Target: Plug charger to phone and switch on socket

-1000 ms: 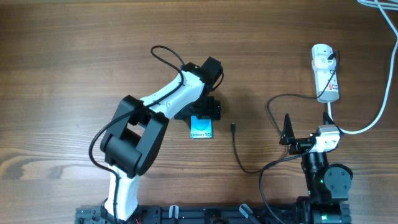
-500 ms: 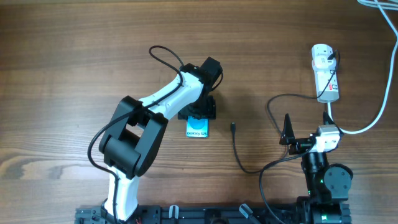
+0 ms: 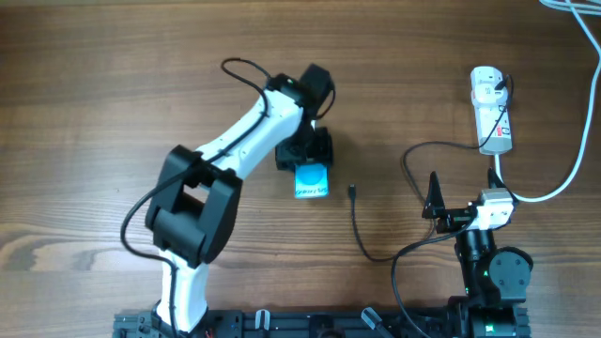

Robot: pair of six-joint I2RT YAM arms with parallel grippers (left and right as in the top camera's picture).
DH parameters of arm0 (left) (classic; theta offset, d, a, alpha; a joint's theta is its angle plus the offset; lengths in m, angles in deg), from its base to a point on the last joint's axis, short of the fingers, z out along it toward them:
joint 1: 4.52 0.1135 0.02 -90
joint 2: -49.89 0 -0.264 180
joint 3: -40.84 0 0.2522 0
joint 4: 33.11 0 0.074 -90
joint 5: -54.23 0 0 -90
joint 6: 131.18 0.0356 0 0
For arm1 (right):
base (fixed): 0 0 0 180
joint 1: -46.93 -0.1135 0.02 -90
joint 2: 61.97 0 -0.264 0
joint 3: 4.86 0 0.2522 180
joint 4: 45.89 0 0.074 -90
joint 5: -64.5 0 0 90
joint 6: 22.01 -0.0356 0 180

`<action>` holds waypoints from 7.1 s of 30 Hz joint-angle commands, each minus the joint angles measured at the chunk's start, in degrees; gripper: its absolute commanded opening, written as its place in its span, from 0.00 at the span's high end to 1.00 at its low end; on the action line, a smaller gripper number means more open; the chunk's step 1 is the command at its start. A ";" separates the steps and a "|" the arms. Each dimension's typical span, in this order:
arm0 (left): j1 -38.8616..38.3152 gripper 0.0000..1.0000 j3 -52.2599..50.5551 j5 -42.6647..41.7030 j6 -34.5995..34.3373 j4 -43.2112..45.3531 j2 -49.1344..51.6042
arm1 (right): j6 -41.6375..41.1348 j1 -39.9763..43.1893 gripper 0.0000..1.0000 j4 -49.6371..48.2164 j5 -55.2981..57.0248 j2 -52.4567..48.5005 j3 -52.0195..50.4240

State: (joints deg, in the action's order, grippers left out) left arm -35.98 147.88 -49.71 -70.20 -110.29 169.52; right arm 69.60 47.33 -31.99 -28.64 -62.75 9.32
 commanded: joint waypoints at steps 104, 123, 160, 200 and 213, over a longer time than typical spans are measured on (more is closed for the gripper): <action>20.06 0.42 2.05 -76.41 -15.17 4.70 -11.37 | 0.52 -0.22 0.00 -0.13 0.17 0.35 -0.07; 20.06 0.42 2.05 -76.41 -15.19 4.15 -11.37 | -2.08 -0.22 0.00 -0.13 0.17 0.35 -0.07; 20.06 0.42 2.05 -76.35 -15.17 4.07 -11.37 | -32.68 -0.22 0.00 -4.44 -27.91 -20.13 29.59; 20.06 0.42 2.05 -73.44 -21.46 4.07 -11.37 | -45.27 -45.22 0.03 69.22 19.87 -93.96 107.73; 20.06 0.41 2.05 -73.11 -25.14 4.09 -11.37 | -45.29 -45.24 0.45 67.67 21.77 -94.01 107.73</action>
State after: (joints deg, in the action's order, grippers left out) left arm -16.07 148.67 -121.14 -92.97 -106.37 159.91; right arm 25.05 2.29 36.23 -8.51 -157.17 115.79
